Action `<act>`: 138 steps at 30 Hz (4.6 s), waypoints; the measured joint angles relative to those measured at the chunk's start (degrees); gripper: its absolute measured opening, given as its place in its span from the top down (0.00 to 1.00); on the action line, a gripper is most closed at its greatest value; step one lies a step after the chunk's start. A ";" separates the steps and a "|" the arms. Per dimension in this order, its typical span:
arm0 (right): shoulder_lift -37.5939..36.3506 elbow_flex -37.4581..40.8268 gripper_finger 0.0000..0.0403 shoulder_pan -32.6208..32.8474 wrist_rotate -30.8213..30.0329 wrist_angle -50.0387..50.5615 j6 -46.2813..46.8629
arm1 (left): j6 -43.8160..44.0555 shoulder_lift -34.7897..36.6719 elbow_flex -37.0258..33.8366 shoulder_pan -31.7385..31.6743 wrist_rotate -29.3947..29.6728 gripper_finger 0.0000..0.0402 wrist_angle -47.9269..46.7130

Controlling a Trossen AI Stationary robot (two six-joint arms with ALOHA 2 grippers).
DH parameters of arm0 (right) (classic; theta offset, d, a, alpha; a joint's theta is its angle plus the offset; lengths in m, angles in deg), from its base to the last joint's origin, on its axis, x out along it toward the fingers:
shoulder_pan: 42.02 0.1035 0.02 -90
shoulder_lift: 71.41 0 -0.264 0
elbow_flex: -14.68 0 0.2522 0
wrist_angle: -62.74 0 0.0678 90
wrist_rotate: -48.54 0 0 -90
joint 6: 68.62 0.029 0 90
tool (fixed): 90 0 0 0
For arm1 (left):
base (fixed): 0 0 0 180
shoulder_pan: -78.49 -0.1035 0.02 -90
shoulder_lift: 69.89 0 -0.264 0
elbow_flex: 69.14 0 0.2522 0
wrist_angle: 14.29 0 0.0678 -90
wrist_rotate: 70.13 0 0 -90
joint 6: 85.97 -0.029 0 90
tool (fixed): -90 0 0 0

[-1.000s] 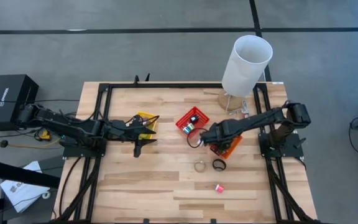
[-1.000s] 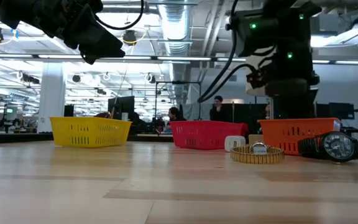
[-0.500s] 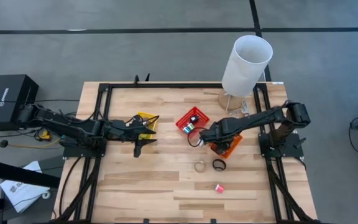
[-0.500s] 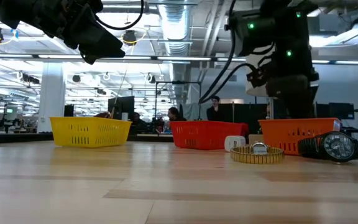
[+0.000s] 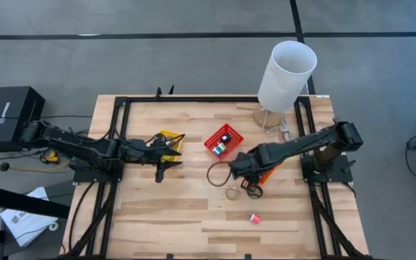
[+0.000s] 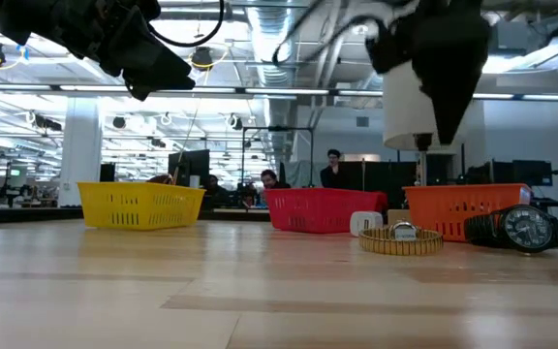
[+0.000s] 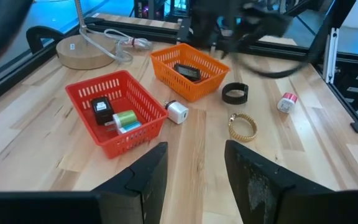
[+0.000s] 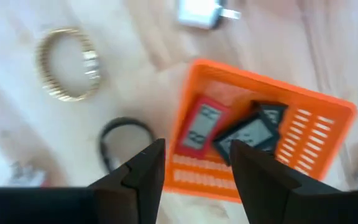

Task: Pick & Place Office items
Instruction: Put the gold watch into the yellow bin

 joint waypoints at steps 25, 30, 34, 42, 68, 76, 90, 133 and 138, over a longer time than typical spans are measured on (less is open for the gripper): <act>-10.89 -0.47 0.58 10.50 -2.25 -14.82 -5.63 | 2.75 0.00 0.00 3.99 -0.02 0.62 0.34; -11.49 5.79 0.58 13.02 -0.31 -18.84 -5.36 | 2.73 -0.67 0.00 6.09 -0.01 0.62 4.39; -15.04 11.54 0.58 14.27 -0.33 -20.61 0.32 | 2.35 -4.33 0.00 7.94 -0.08 0.62 10.30; -26.11 27.05 0.58 19.72 -7.10 -35.52 0.37 | -2.06 -19.65 3.29 8.70 -0.04 0.62 21.96; 1.46 22.12 0.64 16.54 -4.60 -58.59 -14.93 | -9.87 -21.20 8.04 8.20 -0.02 0.62 21.53; 9.70 16.23 0.66 13.45 1.18 -52.38 -14.91 | -10.13 -21.03 8.04 7.63 0.00 0.62 21.59; 9.85 14.27 0.68 11.98 1.26 -48.10 -15.28 | -10.19 -21.00 8.04 7.65 -0.02 0.62 21.47; 0.56 6.57 0.98 9.24 -3.25 -42.63 -38.28 | -9.12 -20.98 8.04 7.69 -1.76 0.62 21.94; -8.65 6.77 0.99 8.73 -2.91 -43.87 -46.13 | -9.34 -20.98 8.04 7.74 -4.39 0.62 21.90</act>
